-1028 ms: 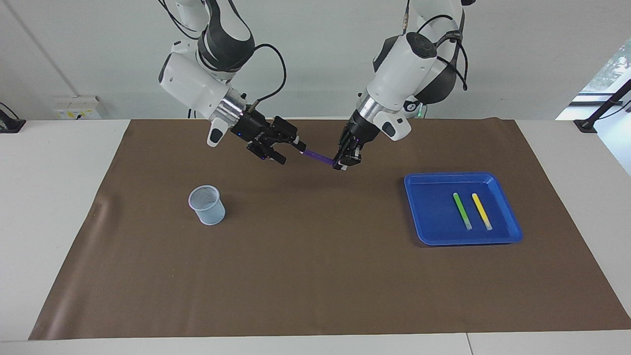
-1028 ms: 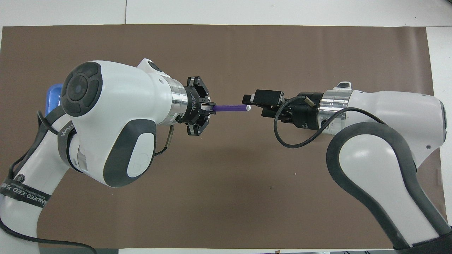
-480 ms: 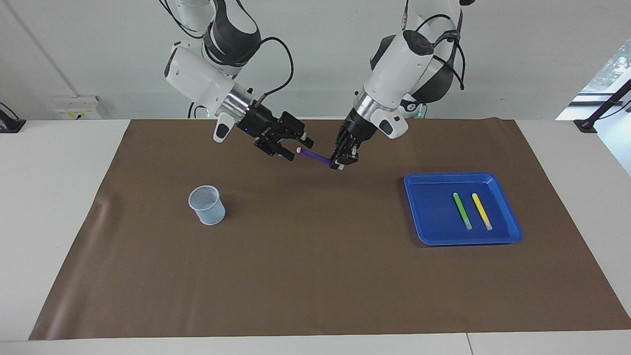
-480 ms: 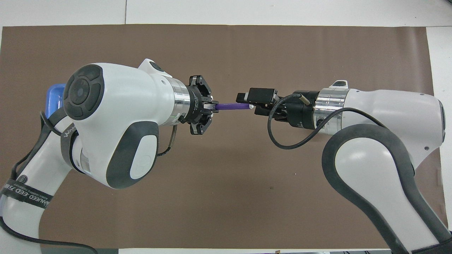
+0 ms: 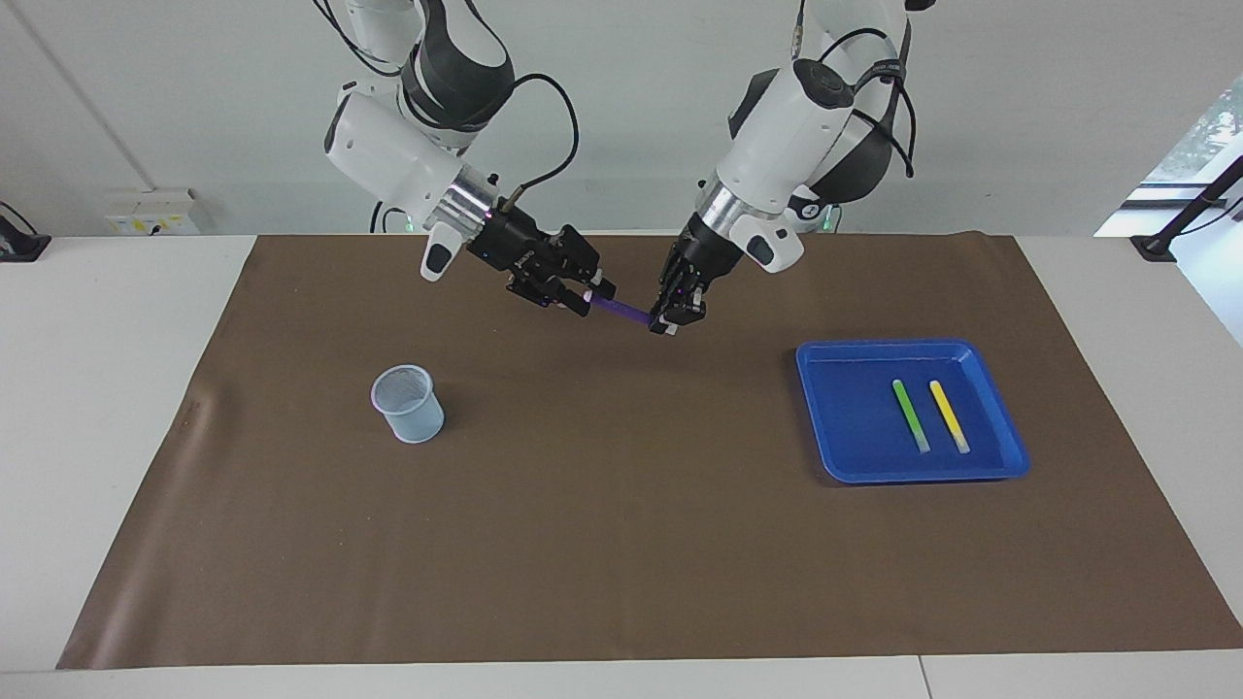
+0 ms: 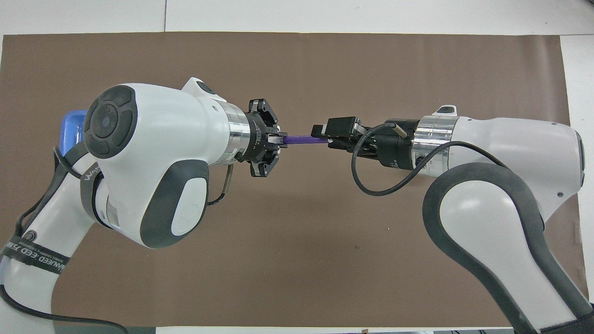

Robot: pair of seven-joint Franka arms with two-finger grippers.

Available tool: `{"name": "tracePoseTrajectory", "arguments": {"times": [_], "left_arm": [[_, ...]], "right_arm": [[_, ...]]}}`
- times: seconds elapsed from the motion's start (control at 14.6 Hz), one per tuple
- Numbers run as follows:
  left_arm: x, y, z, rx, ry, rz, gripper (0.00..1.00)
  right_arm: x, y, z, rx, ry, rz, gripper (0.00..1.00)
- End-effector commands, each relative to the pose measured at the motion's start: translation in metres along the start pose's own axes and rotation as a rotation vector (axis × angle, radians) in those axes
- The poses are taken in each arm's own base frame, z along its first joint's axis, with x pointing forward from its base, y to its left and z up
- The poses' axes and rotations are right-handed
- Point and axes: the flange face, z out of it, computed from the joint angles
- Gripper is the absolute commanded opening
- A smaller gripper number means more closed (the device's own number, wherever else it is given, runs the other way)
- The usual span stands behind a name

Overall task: Transfer and insert pens with both arms
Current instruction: 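Grasp the purple pen's free end with the right gripper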

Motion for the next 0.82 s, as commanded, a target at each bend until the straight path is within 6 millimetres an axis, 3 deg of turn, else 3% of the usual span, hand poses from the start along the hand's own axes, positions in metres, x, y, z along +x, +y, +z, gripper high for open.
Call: {"name": "tracePoseTrajectory", "arguments": {"times": [0.0, 0.27, 0.75], "left_arm": [[0.0, -0.0033, 0.0001, -0.005, -0.016, -0.022, 0.0], [0.0001, -0.0037, -0.0002, -0.005, -0.016, -0.022, 0.0], [0.0002, -0.0048, 0.0015, 0.0, -0.014, -0.022, 0.0]], "right_arm": [[-0.0032, -0.0082, 0.0075, 0.02, -0.004, 0.005, 0.57], [-0.0031, -0.0082, 0.0074, 0.02, -0.002, 0.005, 0.43], [0.0026, -0.0107, 0.0049, 0.027, 0.009, 0.011, 0.43]]}}
